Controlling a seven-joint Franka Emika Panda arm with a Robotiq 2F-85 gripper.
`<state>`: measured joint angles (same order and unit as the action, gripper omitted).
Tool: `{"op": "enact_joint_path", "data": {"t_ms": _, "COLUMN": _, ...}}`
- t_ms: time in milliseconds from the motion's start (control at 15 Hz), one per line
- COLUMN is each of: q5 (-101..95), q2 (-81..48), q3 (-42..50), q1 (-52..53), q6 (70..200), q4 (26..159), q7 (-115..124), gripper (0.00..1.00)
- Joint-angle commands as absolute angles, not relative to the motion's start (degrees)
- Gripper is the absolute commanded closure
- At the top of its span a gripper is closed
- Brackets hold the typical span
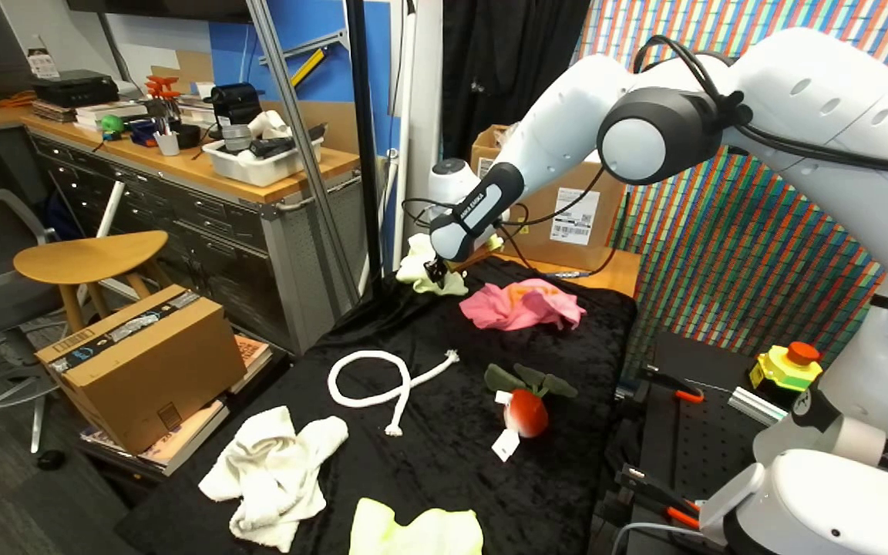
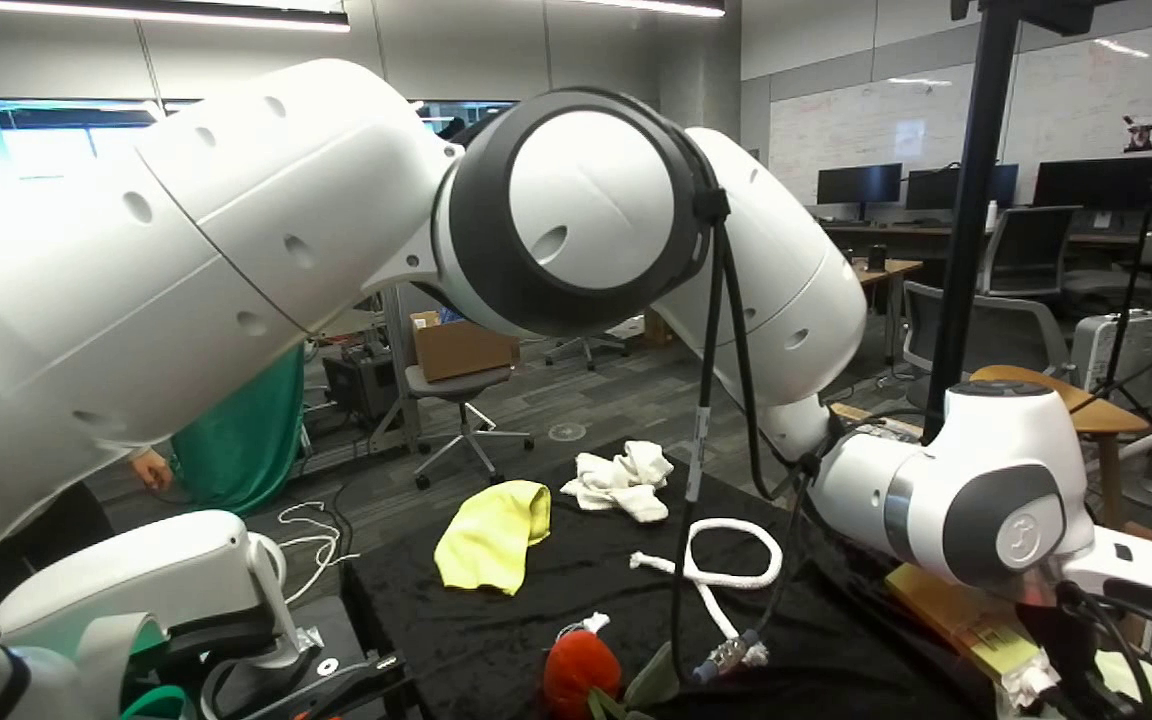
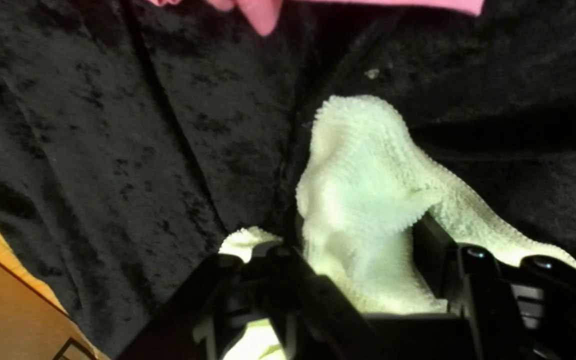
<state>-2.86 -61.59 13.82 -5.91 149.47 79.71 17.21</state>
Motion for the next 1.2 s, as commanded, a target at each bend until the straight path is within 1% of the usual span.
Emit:
{"op": "enact_joint_path", "data": {"t_ms": 0, "q5": -1.89, "q2": -61.5, "q3": 13.87, "q1": -6.46, "q6": 148.9, "q4": 77.97, "q7": 16.64, "gripper": 0.72}}
{"op": "enact_joint_path", "data": {"t_ms": 133, "q5": -1.98, "q2": -60.53, "q3": 14.01, "q1": -6.46, "q6": 148.93, "q4": 78.22, "q7": 16.56, "gripper": 0.87}}
{"op": "enact_joint_path", "data": {"t_ms": 200, "q5": -2.11, "q2": -60.25, "q3": 14.21, "q1": -6.35, "q6": 148.83, "q4": 78.12, "q7": 16.66, "gripper": 0.91}}
{"op": "enact_joint_path", "data": {"t_ms": 333, "q5": -2.34, "q2": -59.26, "q3": 14.38, "q1": -6.19, "q6": 148.54, "q4": 78.37, "q7": 16.43, "gripper": 0.95}}
{"op": "enact_joint_path", "data": {"t_ms": 400, "q5": -2.55, "q2": -58.47, "q3": 14.46, "q1": -6.04, "q6": 148.58, "q4": 78.91, "q7": 16.16, "gripper": 0.96}}
{"op": "enact_joint_path", "data": {"t_ms": 533, "q5": -3.15, "q2": -55.37, "q3": 14.27, "q1": -5.73, "q6": 148.9, "q4": 81.46, "q7": 14.64, "gripper": 0.93}}
{"op": "enact_joint_path", "data": {"t_ms": 733, "q5": -3.99, "q2": -49.93, "q3": 13.6, "q1": -5.47, "q6": 148.73, "q4": 85.72, "q7": 11.31, "gripper": 0.94}}
{"op": "enact_joint_path", "data": {"t_ms": 1133, "q5": -7.42, "q2": -35.56, "q3": 13.78, "q1": -3.75, "q6": 148.75, "q4": 98.84, "q7": 6.35, "gripper": 0.95}}
